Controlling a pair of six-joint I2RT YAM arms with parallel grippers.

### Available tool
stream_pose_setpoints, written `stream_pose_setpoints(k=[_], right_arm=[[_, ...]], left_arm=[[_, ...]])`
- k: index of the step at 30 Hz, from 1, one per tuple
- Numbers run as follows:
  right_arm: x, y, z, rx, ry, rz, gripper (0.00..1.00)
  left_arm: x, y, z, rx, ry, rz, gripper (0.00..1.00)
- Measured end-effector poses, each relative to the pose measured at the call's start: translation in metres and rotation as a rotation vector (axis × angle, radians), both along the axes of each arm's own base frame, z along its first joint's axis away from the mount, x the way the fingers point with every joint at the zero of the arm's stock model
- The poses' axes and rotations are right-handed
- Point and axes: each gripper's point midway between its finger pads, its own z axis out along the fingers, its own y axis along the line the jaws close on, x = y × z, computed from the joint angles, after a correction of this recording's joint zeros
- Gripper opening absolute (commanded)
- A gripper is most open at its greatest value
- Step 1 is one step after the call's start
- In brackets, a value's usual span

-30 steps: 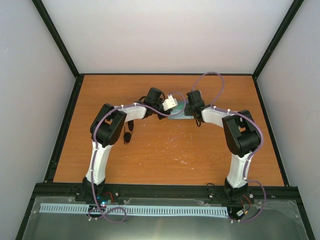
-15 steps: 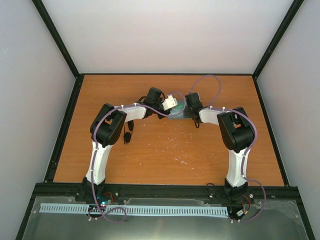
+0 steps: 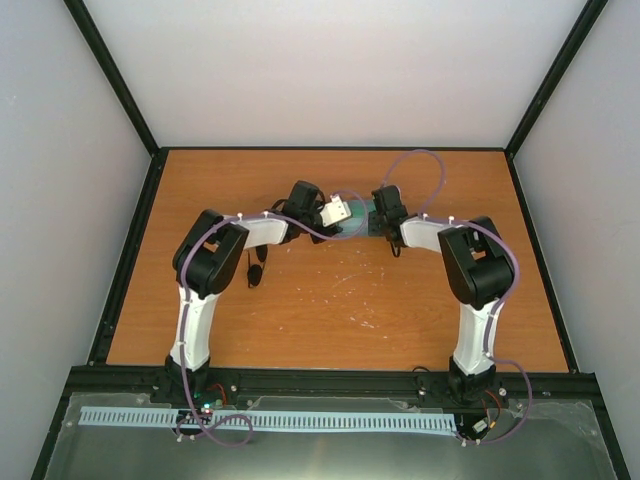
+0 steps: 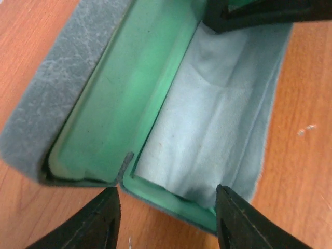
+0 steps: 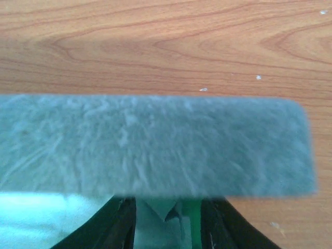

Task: Organize the sunglasses
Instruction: Place the glasses cleaning cloth in the sunglasses case.

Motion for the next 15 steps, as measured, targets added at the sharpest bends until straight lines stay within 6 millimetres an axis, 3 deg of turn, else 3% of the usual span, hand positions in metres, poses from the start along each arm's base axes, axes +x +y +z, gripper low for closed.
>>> stream_pose_setpoints(k=[3, 6, 7, 15], right_arm=[[-0.005, -0.003, 0.01, 0.003, -0.014, -0.003, 0.45], [-0.009, -0.006, 0.025, 0.005, -0.039, -0.01, 0.52], [-0.011, -0.006, 0.032, 0.004, -0.053, -0.009, 0.54], [-0.033, 0.008, 0.104, 0.03, -0.177, 0.011, 0.6]], left_arm=[[-0.007, 0.004, 0.006, -0.005, -0.002, 0.003, 0.63], [-0.011, 0.007, 0.018, -0.024, -0.013, 0.013, 0.85], [-0.013, 0.008, 0.023, -0.031, -0.017, 0.015, 0.96], [-0.024, 0.017, 0.079, -0.119, -0.072, 0.059, 0.99]])
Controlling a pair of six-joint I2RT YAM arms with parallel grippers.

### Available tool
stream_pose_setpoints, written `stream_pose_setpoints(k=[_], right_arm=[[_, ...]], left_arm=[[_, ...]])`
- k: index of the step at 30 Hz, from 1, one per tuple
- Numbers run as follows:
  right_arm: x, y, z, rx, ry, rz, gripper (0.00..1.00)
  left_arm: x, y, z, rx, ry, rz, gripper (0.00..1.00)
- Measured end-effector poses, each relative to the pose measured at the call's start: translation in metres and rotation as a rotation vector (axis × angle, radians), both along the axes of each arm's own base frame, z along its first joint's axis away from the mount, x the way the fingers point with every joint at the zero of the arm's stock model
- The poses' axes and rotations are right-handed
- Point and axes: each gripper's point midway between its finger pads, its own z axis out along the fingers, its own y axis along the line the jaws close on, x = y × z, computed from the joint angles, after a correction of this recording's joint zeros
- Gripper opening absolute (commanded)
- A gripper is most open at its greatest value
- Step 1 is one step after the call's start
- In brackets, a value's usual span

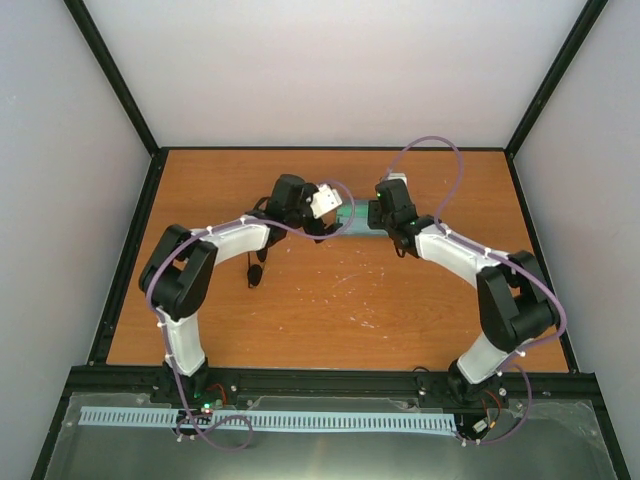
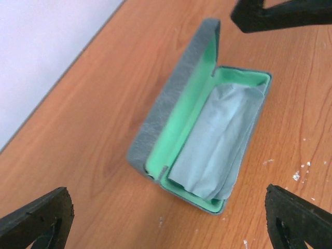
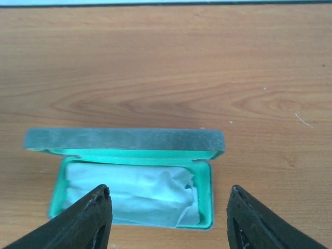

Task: Organize the sunglasses
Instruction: Place the glasses cleaning cloth in the sunglasses case, then pick up the sunglasses from the center of the board.

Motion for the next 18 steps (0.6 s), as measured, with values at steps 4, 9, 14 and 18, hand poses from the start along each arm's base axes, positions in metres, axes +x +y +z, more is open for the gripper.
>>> stream_pose_setpoints(k=[4, 9, 14, 18], right_arm=[[-0.01, 0.014, 0.021, 0.033, -0.014, 0.032, 0.57], [-0.018, 0.055, 0.024, 0.073, 0.047, 0.12, 0.57], [-0.026, 0.141, 0.015, 0.101, 0.132, 0.274, 0.57], [-0.048, 0.213, -0.013, 0.105, 0.227, 0.392, 0.59]], left_arm=[[0.003, 0.015, 0.026, -0.02, -0.043, 0.037, 0.94], [0.026, 0.08, 0.049, -0.008, -0.096, 0.132, 0.54], [0.056, 0.196, 0.048, 0.098, -0.139, 0.312, 0.39], [0.066, 0.282, 0.039, 0.163, -0.123, 0.453, 0.39]])
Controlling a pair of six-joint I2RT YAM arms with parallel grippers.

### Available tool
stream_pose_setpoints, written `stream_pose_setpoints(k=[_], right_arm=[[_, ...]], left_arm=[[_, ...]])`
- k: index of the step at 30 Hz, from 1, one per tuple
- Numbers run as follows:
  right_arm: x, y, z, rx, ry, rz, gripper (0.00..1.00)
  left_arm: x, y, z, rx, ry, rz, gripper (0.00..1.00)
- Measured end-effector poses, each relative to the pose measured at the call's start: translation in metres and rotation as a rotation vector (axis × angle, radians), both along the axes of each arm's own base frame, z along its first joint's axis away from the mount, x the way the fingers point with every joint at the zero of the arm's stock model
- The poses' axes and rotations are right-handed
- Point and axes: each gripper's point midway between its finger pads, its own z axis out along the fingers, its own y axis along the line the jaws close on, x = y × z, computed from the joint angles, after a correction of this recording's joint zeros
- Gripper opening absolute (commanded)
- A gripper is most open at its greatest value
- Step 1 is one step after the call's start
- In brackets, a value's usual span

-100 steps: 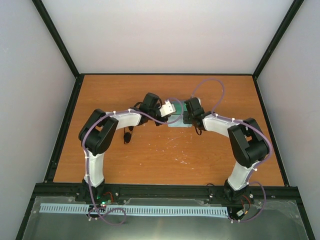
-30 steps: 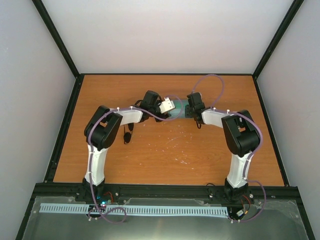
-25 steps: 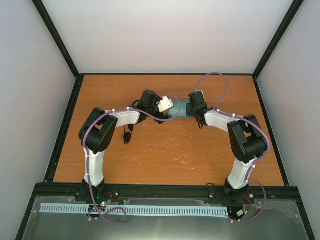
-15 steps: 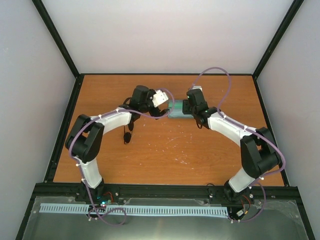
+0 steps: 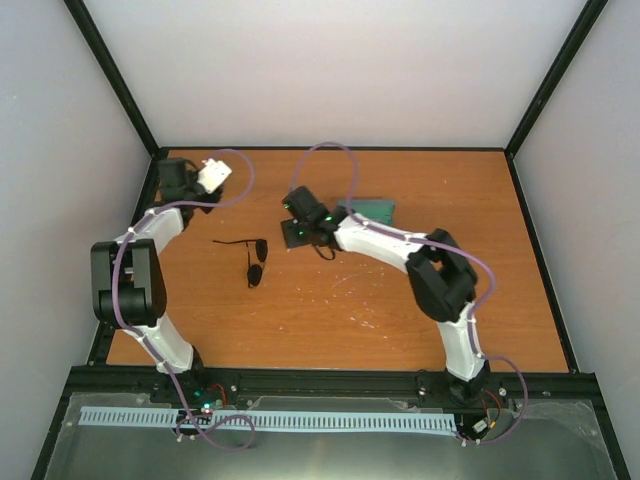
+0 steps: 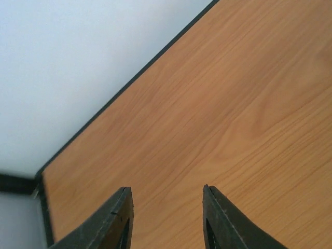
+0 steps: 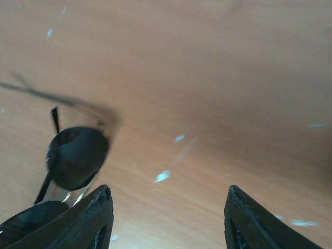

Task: Organize the sunglasses
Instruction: Pick up the sunglasses from the center of the board.

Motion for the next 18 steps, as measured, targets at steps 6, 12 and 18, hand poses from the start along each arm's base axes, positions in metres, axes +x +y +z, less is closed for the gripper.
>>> stream_pose_setpoints(k=[6, 12, 18], right_arm=[[-0.034, 0.054, -0.057, 0.003, 0.184, 0.072, 0.67], [-0.036, 0.072, -0.061, 0.054, 0.266, 0.063, 0.72], [-0.038, 0.099, -0.036, 0.146, 0.262, 0.088, 0.72]], left_arm=[[-0.004, 0.089, -0.017, 0.02, 0.043, 0.167, 0.39], [-0.009, 0.123, -0.022, 0.009, 0.051, 0.221, 0.38], [-0.011, 0.131, -0.022, -0.006, 0.045, 0.225, 0.38]])
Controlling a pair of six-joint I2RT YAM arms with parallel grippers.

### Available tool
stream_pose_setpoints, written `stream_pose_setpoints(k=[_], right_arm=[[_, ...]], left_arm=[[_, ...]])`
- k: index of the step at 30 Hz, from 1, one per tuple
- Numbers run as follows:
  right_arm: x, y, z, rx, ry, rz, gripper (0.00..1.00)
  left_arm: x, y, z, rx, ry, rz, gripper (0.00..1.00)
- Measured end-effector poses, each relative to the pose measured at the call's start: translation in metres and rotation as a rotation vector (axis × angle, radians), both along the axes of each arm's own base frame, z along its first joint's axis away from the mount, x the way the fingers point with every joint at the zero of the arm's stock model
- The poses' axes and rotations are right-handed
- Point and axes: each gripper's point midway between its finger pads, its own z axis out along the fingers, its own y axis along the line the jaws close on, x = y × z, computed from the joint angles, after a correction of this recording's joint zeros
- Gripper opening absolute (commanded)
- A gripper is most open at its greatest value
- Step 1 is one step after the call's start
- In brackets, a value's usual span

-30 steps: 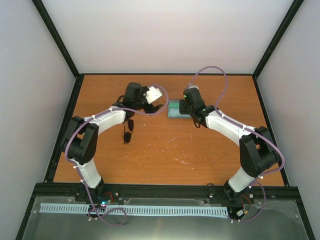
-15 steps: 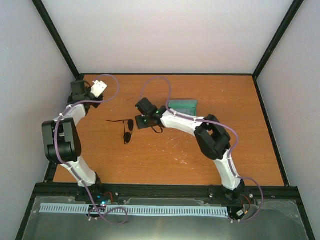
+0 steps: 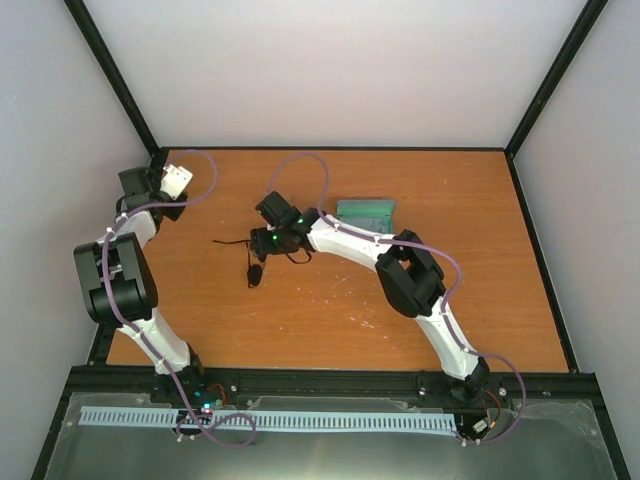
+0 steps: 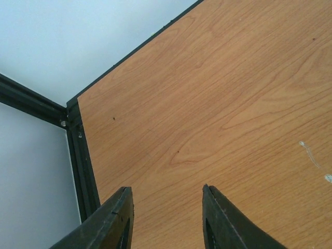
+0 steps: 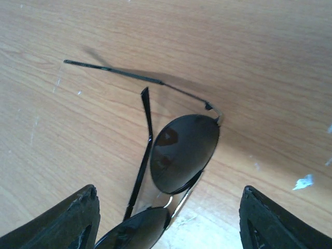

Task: Organize the sunglasses
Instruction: Pick up the sunglasses from the center of the board.

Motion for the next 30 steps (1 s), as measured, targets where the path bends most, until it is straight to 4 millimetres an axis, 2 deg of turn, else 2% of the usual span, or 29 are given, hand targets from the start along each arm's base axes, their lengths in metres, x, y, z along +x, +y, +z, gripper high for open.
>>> stream_pose_setpoints(k=[7, 13, 18, 20, 24, 30], right_arm=[[-0.016, 0.014, -0.004, -0.014, 0.028, 0.016, 0.73], [-0.022, 0.027, -0.027, -0.068, 0.048, 0.026, 0.71], [-0.023, 0.023, -0.045, -0.136, 0.054, 0.002, 0.66], [-0.022, 0.018, -0.047, -0.16, 0.05, -0.01, 0.61], [-0.018, 0.013, -0.047, -0.18, 0.039, -0.032, 0.44], [-0.009, 0.007, -0.049, -0.187, 0.035, -0.052, 0.37]], left_arm=[[-0.002, -0.003, -0.005, -0.013, 0.0, -0.013, 0.38], [-0.002, -0.001, -0.004, -0.022, -0.008, -0.017, 0.38], [-0.005, 0.0, -0.009, -0.028, -0.005, -0.017, 0.38], [-0.008, 0.0, -0.013, -0.031, 0.0, -0.016, 0.38], [-0.013, -0.002, -0.021, -0.042, 0.016, -0.02, 0.38], [-0.014, -0.003, -0.023, -0.047, 0.019, -0.025, 0.38]])
